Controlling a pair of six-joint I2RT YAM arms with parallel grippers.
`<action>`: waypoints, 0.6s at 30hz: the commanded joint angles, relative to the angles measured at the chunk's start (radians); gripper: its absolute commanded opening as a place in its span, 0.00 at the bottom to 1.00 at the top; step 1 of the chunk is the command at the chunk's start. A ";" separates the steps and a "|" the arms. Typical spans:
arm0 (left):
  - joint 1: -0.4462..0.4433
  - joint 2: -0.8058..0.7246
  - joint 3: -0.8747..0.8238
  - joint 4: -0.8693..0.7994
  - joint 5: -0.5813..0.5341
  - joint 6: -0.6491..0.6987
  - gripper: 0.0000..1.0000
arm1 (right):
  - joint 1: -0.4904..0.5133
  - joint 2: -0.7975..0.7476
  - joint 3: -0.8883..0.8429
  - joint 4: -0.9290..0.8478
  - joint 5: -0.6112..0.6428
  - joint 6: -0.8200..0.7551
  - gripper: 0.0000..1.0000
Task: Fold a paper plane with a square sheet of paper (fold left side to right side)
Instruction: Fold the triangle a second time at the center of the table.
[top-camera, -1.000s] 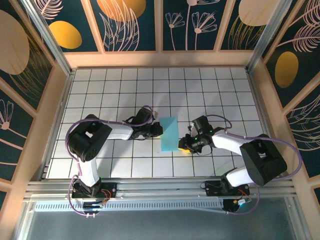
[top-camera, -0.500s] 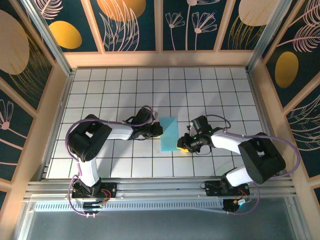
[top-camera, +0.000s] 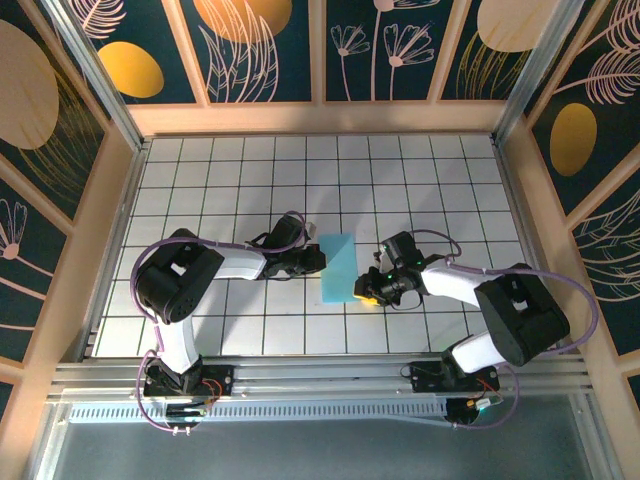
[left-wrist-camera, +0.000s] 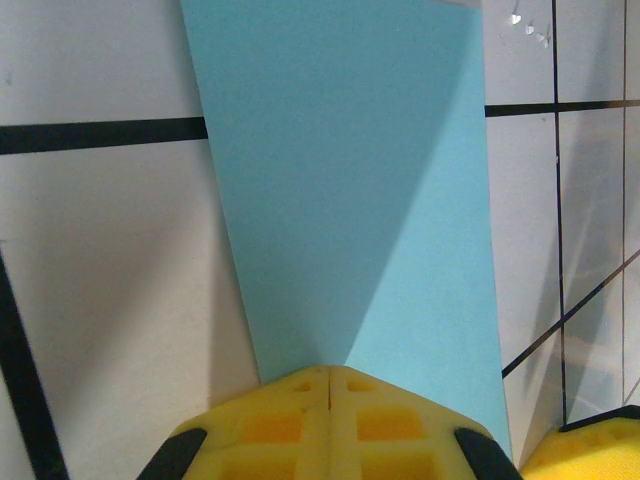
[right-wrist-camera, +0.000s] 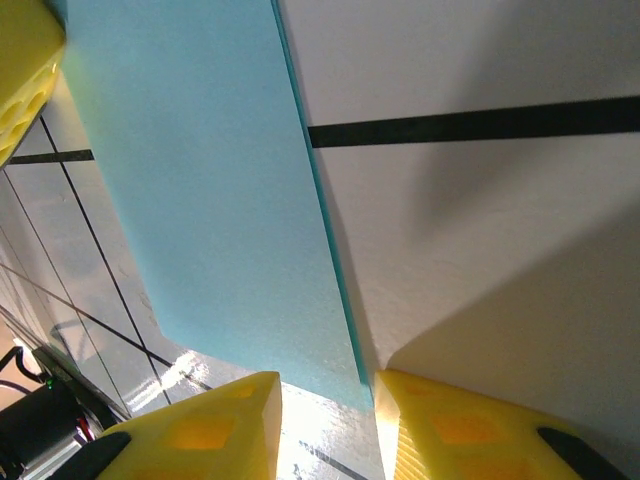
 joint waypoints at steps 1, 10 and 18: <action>-0.012 0.041 -0.001 -0.028 -0.028 0.012 0.01 | 0.031 0.036 0.001 0.047 -0.031 0.013 0.31; -0.012 0.039 0.005 -0.036 -0.029 0.017 0.01 | 0.024 0.031 0.007 0.107 -0.055 0.032 0.31; -0.013 0.042 0.009 -0.041 -0.028 0.020 0.01 | 0.023 0.019 0.024 0.067 -0.027 0.007 0.31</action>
